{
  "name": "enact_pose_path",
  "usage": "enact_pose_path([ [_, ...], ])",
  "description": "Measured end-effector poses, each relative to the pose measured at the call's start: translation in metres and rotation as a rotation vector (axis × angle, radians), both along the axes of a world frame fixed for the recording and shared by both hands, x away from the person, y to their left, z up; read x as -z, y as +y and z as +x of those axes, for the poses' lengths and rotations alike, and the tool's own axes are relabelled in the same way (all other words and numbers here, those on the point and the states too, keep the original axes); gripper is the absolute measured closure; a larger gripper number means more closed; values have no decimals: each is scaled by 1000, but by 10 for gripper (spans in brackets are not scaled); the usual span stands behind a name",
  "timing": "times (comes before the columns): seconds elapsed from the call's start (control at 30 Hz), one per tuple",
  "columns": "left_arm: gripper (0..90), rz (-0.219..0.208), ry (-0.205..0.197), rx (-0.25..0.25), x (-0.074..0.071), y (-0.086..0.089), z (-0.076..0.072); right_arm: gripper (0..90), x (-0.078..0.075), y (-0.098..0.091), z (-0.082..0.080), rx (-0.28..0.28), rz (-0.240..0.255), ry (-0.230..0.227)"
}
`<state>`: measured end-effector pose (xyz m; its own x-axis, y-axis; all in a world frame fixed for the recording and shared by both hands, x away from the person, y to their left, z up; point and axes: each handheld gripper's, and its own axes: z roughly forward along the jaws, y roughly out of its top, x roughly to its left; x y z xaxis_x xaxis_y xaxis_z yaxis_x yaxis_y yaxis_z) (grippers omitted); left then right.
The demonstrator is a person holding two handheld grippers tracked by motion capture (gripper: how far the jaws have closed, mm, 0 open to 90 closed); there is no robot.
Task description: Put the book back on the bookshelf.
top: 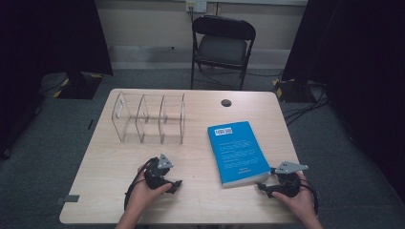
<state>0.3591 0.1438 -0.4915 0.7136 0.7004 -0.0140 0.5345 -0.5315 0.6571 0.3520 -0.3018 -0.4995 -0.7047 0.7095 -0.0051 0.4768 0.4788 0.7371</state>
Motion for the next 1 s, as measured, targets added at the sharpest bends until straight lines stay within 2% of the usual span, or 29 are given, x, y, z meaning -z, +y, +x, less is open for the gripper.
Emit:
enact_pose_path([
  [0.1,167,12,16,23,-3,-7,-3,184,0,0,2,-1,2,0],
  [0.17,167,-15,36,40,-5,-12,-7,192,0,1,5,-14,4,-1],
  [0.3,167,-25,30,87,-9,-25,-13,221,0,4,10,-29,8,-3],
  [0.33,171,-36,42,119,-10,-33,-16,226,0,4,11,-44,13,-2],
  [0.37,172,-36,42,119,-10,-33,-16,227,0,4,11,-43,10,-2],
  [0.4,172,-39,47,138,-11,-42,-18,228,-1,4,11,-42,8,-2],
  [0.5,172,-31,35,159,-10,-51,-21,232,-2,5,11,-42,-3,7],
  [0.53,172,-37,40,164,-10,-55,-21,231,-2,6,11,-39,-6,9],
  [0.57,174,-63,42,167,-10,-60,-22,232,-2,6,11,-39,-7,9],
  [0.6,174,-60,49,186,-11,-62,-22,233,-3,6,12,-43,-11,11],
  [0.63,174,-86,45,191,-9,-67,-22,233,-3,6,12,-43,-11,11],
  [0.73,180,-64,53,211,-9,-79,-20,233,-3,6,11,-39,-9,11],
  [0.77,180,-80,57,224,-7,-83,-20,233,-3,6,11,-39,-9,11],
  [0.8,183,-77,55,245,-6,-90,-18,234,-3,7,11,-34,-8,8],
  [0.83,183,-77,55,245,-6,-90,-18,234,-3,7,11,-34,-8,8],
  [0.87,183,-52,52,251,-6,-95,-18,236,-3,8,10,-33,-7,11],
  [0.93,183,-37,49,284,-6,-103,-16,261,-3,11,9,-34,-12,11],
  [1.0,180,-3,42,297,-5,-111,-14,298,-4,15,8,-51,-8,17],
])
